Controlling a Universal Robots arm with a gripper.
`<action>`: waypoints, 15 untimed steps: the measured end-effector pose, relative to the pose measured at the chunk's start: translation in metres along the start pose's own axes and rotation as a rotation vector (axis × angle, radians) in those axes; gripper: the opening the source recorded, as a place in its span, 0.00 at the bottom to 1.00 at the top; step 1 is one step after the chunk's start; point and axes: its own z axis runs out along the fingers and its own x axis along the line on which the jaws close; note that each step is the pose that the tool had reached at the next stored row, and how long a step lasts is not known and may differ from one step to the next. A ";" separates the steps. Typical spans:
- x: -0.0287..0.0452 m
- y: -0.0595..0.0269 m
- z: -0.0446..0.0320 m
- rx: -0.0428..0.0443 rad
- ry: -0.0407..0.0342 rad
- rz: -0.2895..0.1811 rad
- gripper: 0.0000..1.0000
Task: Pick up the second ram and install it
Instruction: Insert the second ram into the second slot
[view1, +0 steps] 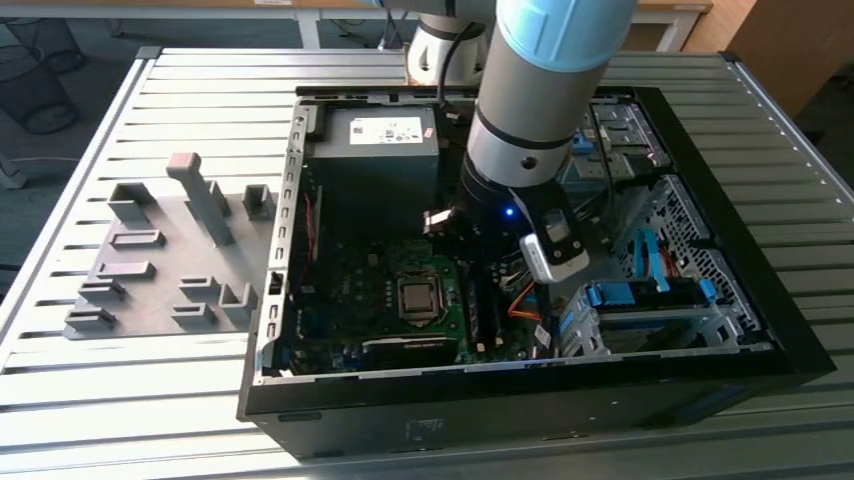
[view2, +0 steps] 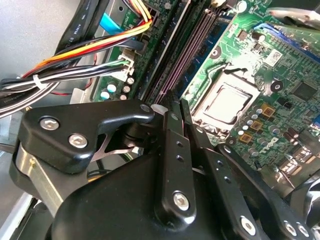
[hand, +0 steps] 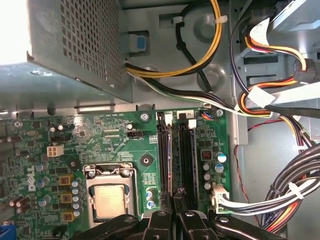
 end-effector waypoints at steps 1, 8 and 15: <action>0.0001 0.0003 0.0001 0.0000 0.0000 0.000 0.13; 0.0004 0.0013 0.0008 0.0002 0.0000 0.000 0.13; 0.0005 0.0013 -0.0004 0.0002 0.0000 0.000 0.13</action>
